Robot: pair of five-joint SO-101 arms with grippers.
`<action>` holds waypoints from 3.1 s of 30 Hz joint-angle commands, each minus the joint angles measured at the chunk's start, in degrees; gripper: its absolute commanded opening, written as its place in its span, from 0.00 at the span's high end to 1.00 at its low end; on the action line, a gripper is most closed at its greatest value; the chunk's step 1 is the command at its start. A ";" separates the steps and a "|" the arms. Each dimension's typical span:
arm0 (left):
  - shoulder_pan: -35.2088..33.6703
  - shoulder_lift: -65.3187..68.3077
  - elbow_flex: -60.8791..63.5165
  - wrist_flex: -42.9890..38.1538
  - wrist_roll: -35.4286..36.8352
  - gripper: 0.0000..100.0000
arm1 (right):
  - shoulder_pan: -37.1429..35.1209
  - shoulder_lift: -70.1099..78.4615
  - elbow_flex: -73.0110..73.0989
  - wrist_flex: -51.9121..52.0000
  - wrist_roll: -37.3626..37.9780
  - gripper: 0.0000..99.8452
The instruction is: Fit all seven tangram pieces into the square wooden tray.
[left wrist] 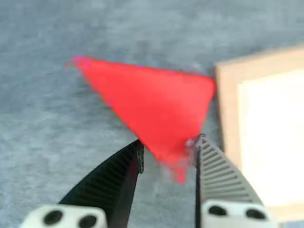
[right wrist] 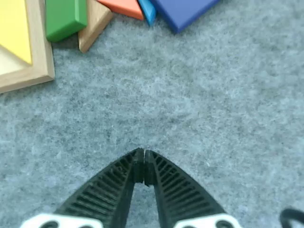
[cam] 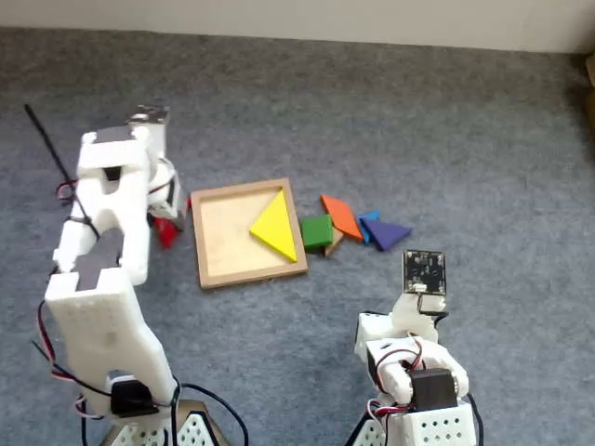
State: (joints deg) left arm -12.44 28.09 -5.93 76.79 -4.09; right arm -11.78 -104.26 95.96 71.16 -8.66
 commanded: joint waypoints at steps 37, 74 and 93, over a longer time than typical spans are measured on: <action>-3.91 -6.73 6.55 -13.36 14.68 0.64 | 0.66 -0.84 5.76 0.31 0.62 0.98; -3.65 16.22 -20.79 5.01 6.24 0.83 | 0.66 -0.84 5.76 0.31 0.62 0.98; -3.38 16.66 -20.79 7.03 10.99 0.68 | 0.66 -0.84 5.76 0.31 0.62 0.98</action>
State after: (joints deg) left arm -16.84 44.62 -26.51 83.03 6.37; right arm -11.78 -104.26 95.96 71.16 -8.66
